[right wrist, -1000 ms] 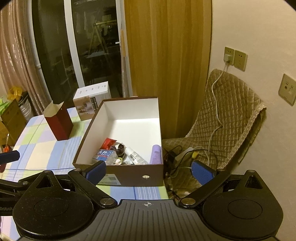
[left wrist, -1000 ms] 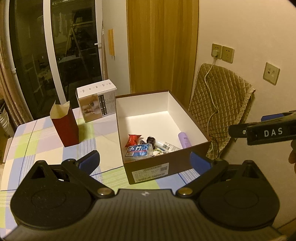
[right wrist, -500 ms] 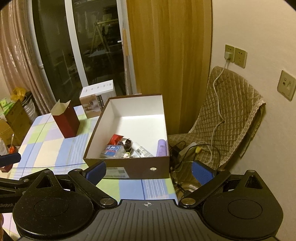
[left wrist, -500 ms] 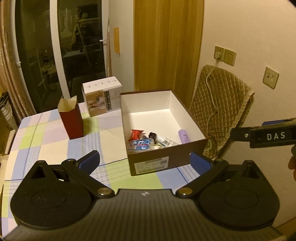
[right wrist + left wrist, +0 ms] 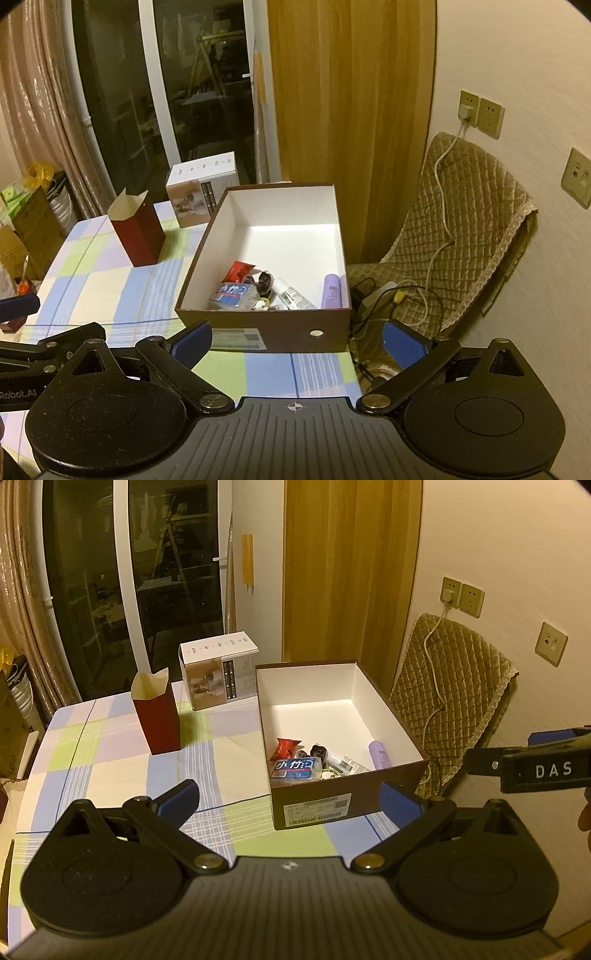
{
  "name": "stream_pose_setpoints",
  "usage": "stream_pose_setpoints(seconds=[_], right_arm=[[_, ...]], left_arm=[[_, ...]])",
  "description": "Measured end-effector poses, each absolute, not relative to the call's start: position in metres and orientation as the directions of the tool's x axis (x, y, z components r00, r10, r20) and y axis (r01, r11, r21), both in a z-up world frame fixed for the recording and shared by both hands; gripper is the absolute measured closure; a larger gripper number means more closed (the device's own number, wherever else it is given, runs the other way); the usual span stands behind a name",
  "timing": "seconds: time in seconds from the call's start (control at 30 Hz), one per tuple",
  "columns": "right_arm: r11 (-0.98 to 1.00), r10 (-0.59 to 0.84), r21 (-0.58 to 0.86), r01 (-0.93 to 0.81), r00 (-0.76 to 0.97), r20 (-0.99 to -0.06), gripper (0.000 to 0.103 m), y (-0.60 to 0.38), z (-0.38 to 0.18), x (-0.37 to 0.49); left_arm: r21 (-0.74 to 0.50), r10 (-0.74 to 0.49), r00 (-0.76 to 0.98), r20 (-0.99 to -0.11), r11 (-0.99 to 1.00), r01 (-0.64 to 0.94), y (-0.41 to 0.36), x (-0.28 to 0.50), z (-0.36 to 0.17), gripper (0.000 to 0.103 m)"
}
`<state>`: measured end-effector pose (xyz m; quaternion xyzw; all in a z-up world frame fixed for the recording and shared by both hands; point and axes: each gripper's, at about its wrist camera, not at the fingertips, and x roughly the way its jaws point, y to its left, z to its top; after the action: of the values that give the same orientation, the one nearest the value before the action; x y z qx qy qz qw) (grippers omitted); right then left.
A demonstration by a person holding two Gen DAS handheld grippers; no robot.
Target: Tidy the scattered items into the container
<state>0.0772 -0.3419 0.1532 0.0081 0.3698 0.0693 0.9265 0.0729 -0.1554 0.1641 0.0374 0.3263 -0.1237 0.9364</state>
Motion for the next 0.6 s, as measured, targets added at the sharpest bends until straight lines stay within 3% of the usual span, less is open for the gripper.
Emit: stream_pose_setpoints(seconds=[0.6], right_arm=[[0.991, 0.127, 0.059, -0.121, 0.703, -0.7, 0.0, -0.3409, 0.1453, 0.0861]], left_arm=[[-0.019, -0.208, 0.747, -0.631, 0.967, 0.252, -0.1552, 0.0783, 0.1566, 0.001]])
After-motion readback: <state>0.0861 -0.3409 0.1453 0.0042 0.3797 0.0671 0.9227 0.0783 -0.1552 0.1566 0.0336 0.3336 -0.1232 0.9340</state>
